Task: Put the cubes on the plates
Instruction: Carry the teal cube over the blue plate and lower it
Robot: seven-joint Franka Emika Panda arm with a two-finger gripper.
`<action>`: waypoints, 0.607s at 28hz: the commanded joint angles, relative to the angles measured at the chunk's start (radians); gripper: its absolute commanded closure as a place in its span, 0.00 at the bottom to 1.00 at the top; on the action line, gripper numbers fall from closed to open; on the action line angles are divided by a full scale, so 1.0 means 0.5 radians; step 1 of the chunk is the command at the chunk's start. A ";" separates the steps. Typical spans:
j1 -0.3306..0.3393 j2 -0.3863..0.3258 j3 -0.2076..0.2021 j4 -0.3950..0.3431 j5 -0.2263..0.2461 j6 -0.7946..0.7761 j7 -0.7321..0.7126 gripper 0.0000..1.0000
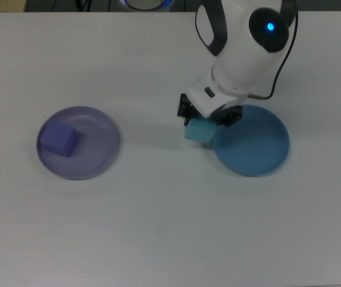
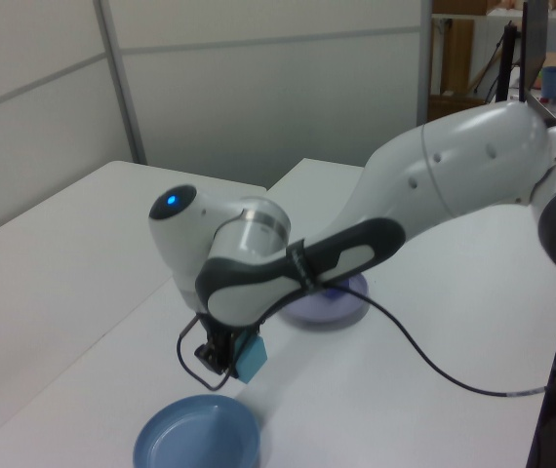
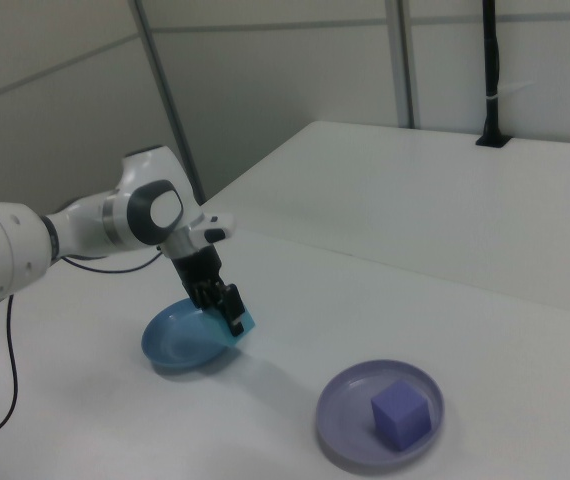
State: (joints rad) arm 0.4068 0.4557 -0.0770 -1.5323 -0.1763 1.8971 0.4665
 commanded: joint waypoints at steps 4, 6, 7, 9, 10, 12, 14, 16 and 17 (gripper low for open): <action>0.003 -0.071 0.148 -0.062 0.046 -0.057 0.058 1.00; 0.003 -0.059 0.188 -0.062 0.046 -0.057 0.104 1.00; 0.003 -0.037 0.224 -0.062 0.043 -0.057 0.149 1.00; 0.003 -0.022 0.249 -0.062 0.043 -0.054 0.177 1.00; 0.006 -0.016 0.255 -0.062 0.043 -0.051 0.190 1.00; 0.003 0.006 0.255 -0.059 0.034 -0.045 0.223 1.00; 0.006 0.015 0.255 -0.047 0.028 -0.042 0.239 0.88; 0.006 0.036 0.255 -0.025 0.021 -0.039 0.242 0.10; 0.006 0.046 0.255 -0.019 0.006 -0.042 0.242 0.00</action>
State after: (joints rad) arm 0.4139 0.4665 0.0538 -1.5568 -0.1638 1.8764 0.5702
